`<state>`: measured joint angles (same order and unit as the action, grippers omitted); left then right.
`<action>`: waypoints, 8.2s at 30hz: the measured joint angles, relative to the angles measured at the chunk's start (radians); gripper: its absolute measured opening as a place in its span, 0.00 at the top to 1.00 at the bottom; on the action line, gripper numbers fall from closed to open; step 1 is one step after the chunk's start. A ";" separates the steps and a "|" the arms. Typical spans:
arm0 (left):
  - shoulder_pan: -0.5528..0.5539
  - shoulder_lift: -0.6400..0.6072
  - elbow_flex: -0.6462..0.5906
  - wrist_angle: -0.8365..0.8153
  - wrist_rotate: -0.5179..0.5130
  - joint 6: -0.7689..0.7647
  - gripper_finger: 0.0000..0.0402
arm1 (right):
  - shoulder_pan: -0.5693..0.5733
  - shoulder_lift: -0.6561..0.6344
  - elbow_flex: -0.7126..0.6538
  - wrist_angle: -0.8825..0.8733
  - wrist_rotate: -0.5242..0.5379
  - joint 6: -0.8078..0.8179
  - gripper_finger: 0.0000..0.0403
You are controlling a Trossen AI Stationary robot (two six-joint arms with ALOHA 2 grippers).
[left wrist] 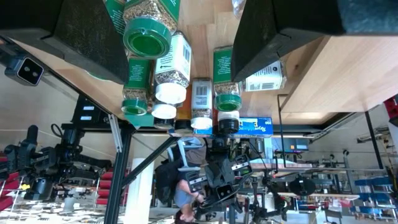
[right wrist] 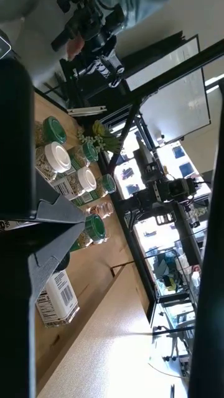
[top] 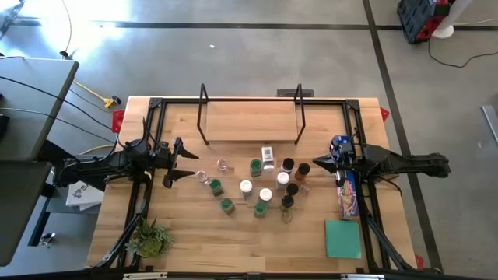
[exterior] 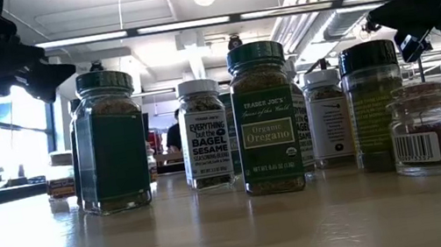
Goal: Shelf spices
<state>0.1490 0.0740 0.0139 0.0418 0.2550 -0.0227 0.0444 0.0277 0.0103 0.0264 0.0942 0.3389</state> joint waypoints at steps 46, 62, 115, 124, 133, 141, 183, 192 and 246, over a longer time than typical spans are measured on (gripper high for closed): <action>0.006 1.130 1.181 -0.720 -0.245 -0.372 0.31 | 0.000 -0.001 0.000 0.000 0.000 0.000 1.00; -0.002 1.381 1.194 -0.742 -0.134 -0.068 0.31 | 0.000 -0.001 0.000 0.000 0.000 0.000 1.00; -0.027 1.714 1.192 -0.716 -0.239 0.305 0.37 | 0.000 -0.001 0.000 0.000 0.000 0.000 1.00; -0.029 1.718 1.192 -0.718 -0.266 0.297 0.40 | 0.000 -0.001 0.000 0.000 0.000 0.000 1.00; -0.029 1.766 1.193 -0.718 -0.261 0.245 0.46 | 0.000 -0.001 0.000 0.000 0.000 0.000 1.00; -0.033 1.749 1.212 -0.762 -0.259 0.234 0.58 | 0.000 -0.001 0.000 0.000 0.000 0.000 1.00; 0.613 1.995 1.697 -0.953 -0.225 0.294 0.53 | 0.000 -0.001 0.000 0.000 0.000 0.000 1.00; 0.613 2.003 1.698 -0.900 -0.230 0.306 0.50 | 0.000 -0.001 0.000 0.000 0.000 0.000 1.00; -0.320 1.104 0.829 -0.996 -0.366 -0.191 0.31 | 0.000 -0.001 0.000 0.000 0.000 0.000 1.00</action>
<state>-0.1705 1.1782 0.8432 -0.9546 -0.1113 -0.2141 0.0444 0.0269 0.0101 0.0261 0.0940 0.3389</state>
